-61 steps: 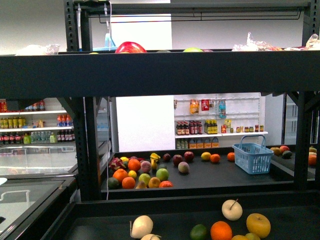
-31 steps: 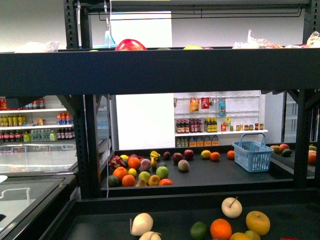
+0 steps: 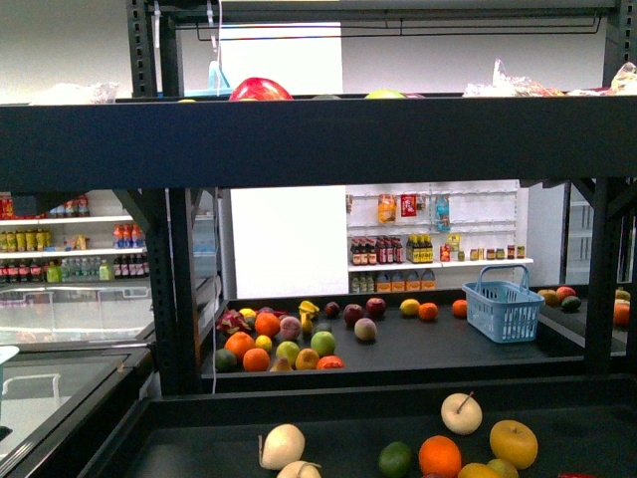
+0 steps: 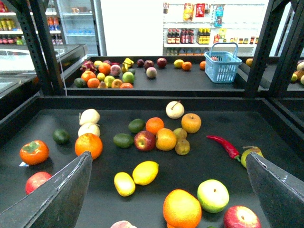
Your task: Pick lemon from shelf
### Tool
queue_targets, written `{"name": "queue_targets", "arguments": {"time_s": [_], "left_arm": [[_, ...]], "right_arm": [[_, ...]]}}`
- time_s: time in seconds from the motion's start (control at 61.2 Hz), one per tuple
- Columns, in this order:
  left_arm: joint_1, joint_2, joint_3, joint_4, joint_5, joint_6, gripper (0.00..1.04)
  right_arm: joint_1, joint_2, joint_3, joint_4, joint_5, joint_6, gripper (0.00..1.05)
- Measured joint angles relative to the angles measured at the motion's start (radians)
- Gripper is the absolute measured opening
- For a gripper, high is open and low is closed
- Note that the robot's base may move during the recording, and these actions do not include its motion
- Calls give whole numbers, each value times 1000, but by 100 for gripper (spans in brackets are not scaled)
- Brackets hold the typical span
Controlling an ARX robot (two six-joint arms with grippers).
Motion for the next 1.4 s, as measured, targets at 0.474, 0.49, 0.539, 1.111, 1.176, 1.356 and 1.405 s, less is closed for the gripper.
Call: {"name": "queue_targets", "arguments": {"time_s": [0.474,0.49,0.539,1.111,1.176,1.356,1.405], "left_arm": [[-7,20,8,-87,-12,35,16],[-7,20,7,-87,-8,34,15],[-8,17,3,-89,0,48,13],[-341,-391,-201,-261,329,488,8],[-440,-394,-235,-235,334,488,8],[-644,-342,-237,-143,276,460,7],[-686,-314,-225,-122,260,451,7]], "right_arm": [[0,0,0,0,0,0,97],[0,0,0,0,0,0,97],[0,0,0,0,0,0,97],[0,0,0,0,0,0,97],[0,0,0,0,0,0,97],[0,0,0,0,0,0,97],[0,0,0,0,0,0,97]]}}
